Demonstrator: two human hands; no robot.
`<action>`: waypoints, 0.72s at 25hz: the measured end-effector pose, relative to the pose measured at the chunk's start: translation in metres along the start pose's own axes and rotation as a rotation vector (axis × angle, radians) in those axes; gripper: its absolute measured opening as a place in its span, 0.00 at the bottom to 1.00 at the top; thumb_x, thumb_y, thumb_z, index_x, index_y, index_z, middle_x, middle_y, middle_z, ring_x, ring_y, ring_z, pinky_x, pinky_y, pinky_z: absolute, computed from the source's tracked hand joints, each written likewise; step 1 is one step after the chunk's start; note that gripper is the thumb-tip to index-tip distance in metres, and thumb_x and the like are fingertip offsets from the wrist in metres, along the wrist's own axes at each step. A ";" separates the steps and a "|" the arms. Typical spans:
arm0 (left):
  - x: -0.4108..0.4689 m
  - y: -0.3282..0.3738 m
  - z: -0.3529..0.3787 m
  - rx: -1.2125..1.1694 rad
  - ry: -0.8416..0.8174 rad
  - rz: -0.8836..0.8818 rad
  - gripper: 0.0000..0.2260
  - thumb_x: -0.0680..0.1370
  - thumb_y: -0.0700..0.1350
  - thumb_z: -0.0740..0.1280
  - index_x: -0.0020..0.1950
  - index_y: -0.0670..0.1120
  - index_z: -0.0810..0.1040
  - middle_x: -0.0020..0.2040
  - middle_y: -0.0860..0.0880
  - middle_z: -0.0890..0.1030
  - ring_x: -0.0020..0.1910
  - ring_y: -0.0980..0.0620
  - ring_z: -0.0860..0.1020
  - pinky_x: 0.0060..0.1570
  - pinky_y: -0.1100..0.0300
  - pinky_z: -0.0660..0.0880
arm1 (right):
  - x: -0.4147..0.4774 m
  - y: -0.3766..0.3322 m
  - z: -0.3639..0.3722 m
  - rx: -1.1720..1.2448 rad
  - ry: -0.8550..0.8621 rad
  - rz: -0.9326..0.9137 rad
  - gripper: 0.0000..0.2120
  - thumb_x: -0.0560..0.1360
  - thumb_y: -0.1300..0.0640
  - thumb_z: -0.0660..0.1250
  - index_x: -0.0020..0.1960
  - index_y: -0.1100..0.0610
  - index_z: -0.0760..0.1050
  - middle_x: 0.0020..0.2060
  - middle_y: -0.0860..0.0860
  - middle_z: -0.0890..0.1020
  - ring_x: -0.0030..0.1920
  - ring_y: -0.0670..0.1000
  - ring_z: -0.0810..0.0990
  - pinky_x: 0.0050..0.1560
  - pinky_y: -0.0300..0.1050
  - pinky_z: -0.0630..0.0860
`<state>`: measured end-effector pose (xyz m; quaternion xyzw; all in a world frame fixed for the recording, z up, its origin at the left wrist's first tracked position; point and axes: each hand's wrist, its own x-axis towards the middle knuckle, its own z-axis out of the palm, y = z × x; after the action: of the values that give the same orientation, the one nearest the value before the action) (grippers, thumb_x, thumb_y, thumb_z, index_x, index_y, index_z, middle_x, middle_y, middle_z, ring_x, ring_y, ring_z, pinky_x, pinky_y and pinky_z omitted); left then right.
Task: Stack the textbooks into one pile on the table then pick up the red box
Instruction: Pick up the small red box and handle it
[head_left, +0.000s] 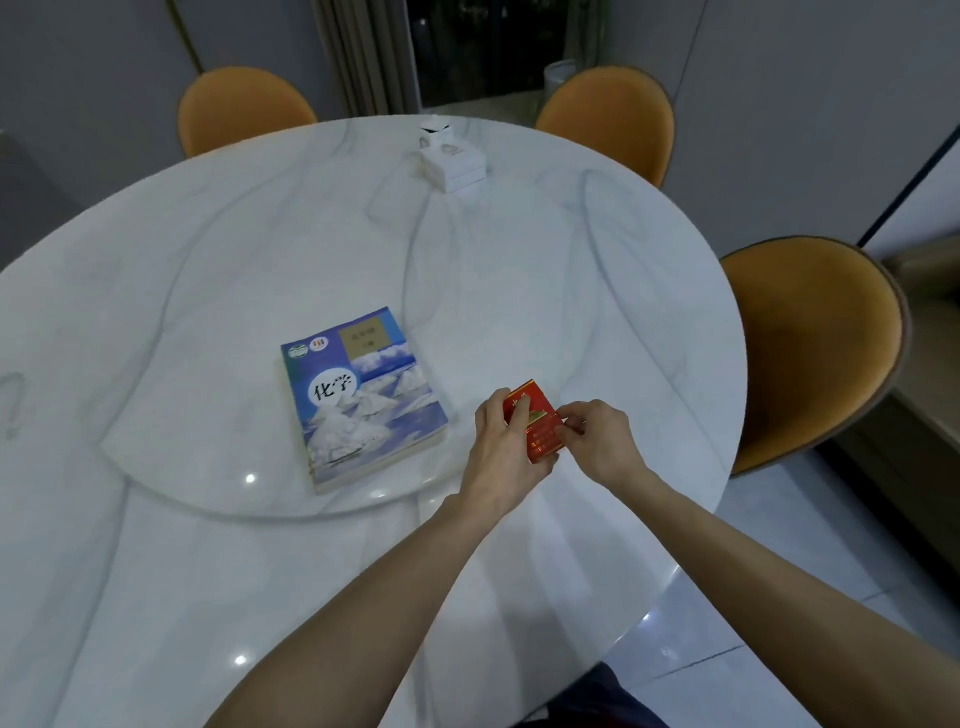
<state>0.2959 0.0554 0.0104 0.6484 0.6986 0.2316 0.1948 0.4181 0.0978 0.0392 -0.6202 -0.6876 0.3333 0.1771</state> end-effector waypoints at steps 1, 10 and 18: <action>0.009 0.004 0.003 0.003 -0.007 0.012 0.35 0.73 0.52 0.70 0.75 0.43 0.59 0.74 0.44 0.58 0.74 0.46 0.58 0.69 0.58 0.66 | 0.006 0.003 -0.006 0.007 0.013 0.008 0.13 0.77 0.63 0.63 0.60 0.62 0.78 0.54 0.60 0.83 0.56 0.57 0.81 0.58 0.44 0.74; 0.125 0.055 0.052 0.060 -0.072 0.047 0.35 0.72 0.53 0.71 0.73 0.42 0.62 0.72 0.44 0.61 0.74 0.47 0.58 0.66 0.55 0.71 | 0.106 0.061 -0.060 0.038 0.077 0.055 0.11 0.76 0.63 0.63 0.54 0.62 0.81 0.49 0.60 0.84 0.50 0.58 0.82 0.51 0.45 0.76; 0.224 0.079 0.110 0.154 -0.211 0.045 0.32 0.73 0.51 0.71 0.72 0.42 0.64 0.72 0.43 0.63 0.74 0.46 0.59 0.66 0.53 0.71 | 0.199 0.122 -0.080 0.048 0.032 0.147 0.09 0.75 0.64 0.62 0.46 0.64 0.82 0.38 0.61 0.83 0.39 0.58 0.77 0.40 0.43 0.73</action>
<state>0.4049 0.2902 -0.0281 0.6976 0.6753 0.1117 0.2117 0.5270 0.3110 -0.0201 -0.6699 -0.6291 0.3518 0.1779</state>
